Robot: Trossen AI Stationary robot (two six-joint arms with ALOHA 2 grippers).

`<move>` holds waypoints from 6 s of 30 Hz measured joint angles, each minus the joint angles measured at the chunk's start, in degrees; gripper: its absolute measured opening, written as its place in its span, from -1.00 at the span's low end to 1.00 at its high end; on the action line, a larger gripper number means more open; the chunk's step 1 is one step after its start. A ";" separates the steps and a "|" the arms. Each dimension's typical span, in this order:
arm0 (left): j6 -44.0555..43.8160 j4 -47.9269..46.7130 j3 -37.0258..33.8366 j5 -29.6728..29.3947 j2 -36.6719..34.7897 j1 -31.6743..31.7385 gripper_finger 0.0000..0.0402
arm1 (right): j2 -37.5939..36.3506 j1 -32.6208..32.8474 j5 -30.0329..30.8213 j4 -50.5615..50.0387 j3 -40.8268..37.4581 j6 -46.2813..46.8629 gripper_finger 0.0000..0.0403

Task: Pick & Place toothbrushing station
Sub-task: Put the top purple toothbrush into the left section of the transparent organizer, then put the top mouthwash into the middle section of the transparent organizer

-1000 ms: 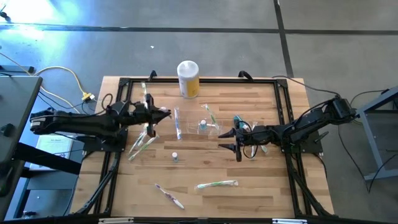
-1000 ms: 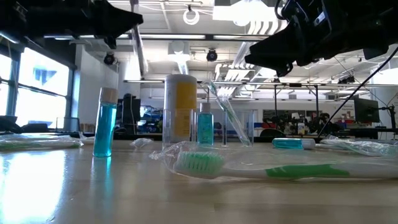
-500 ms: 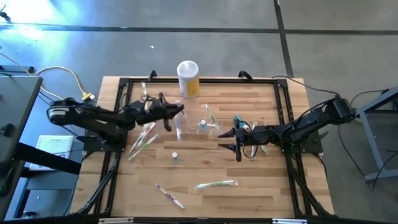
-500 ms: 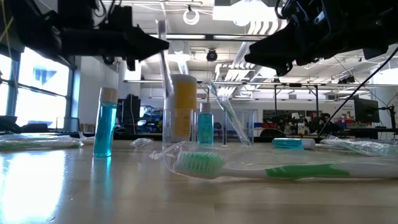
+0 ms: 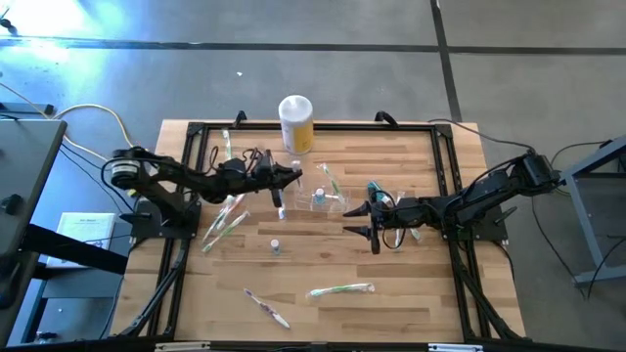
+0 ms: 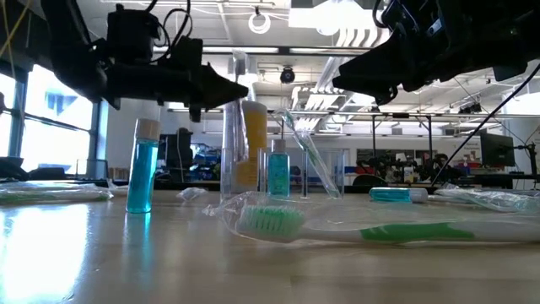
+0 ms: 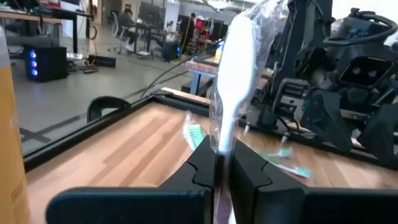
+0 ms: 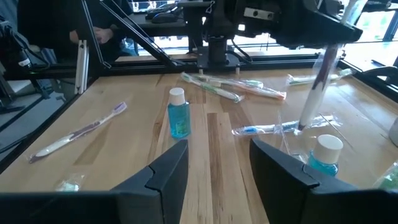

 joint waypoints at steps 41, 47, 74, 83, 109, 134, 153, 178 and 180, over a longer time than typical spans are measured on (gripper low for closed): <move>0.58 -5.07 4.15 1.92 7.15 0.00 -0.73 | 0.00 0.00 0.00 0.10 0.00 0.00 -0.19; -3.34 -5.74 4.15 2.11 7.73 0.00 -0.46 | 0.00 0.00 0.00 -0.02 0.00 0.00 -0.19; 5.98 -2.54 5.17 1.49 7.69 0.00 -0.07 | 0.00 0.00 0.00 -0.31 0.00 0.02 -0.19; 11.46 -2.81 9.24 1.50 7.69 0.00 -0.07 | 0.00 0.00 0.00 -0.28 0.00 0.24 -0.19; 28.34 -8.51 11.11 -8.14 7.38 0.00 -0.07 | 0.00 0.00 0.00 -1.09 -0.02 0.26 -0.19; 38.15 -9.11 11.10 -6.30 0.01 -0.51 -0.07 | 0.00 -0.01 0.01 -2.57 -0.02 0.28 -0.19; 36.69 -60.11 11.13 -11.81 -30.39 -12.80 -0.07 | 0.00 -0.02 5.14 -12.18 -0.02 0.85 -0.19; 25.66 -77.50 11.06 -11.30 -34.93 -12.79 -0.07 | -8.12 -0.13 22.57 -28.37 0.00 10.71 -0.19; 25.64 -77.61 11.06 -11.30 -34.93 -12.79 -0.07 | -10.44 -0.13 24.06 -32.23 0.00 13.11 -0.19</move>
